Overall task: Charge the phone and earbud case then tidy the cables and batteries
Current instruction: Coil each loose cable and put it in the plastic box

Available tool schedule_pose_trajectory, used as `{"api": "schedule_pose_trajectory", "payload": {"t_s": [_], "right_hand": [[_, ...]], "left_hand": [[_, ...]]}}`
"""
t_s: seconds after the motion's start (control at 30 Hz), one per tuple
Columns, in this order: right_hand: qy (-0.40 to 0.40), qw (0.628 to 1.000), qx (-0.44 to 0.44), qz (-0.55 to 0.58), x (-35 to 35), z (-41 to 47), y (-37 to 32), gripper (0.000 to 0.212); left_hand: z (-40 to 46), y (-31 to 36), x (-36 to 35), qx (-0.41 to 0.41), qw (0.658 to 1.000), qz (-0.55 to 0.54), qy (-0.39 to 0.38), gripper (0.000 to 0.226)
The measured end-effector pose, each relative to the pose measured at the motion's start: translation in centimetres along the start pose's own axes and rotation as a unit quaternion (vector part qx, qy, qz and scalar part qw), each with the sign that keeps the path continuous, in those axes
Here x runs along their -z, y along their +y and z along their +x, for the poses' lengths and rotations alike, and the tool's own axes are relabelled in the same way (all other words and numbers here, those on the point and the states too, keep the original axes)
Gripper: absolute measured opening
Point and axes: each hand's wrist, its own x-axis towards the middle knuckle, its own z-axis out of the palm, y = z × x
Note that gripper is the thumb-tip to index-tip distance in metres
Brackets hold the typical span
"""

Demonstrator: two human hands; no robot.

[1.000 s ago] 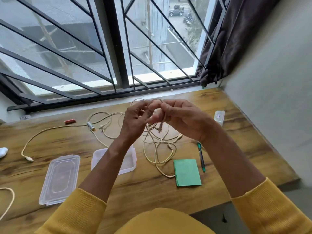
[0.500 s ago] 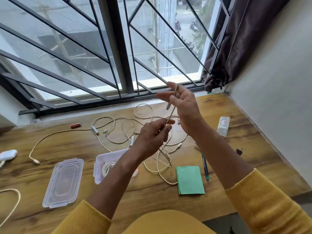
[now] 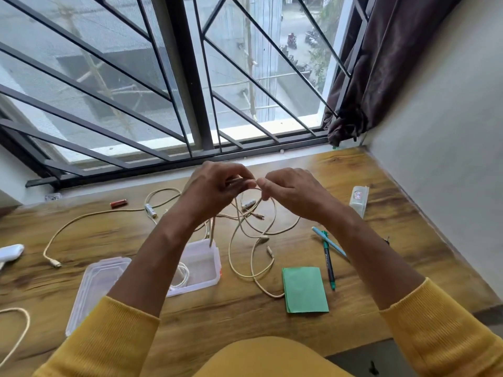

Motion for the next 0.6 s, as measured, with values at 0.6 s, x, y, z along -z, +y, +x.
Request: {"api": "schedule_pose_trajectory", "payload": {"t_s": [0.6], "right_hand": [[-0.032, 0.704, 0.134, 0.697, 3.6, 2.6, -2.4, 0.045]], "left_hand": [[-1.2, 0.0, -4.5, 0.066, 0.984, -0.158, 0.042, 0.014]]}}
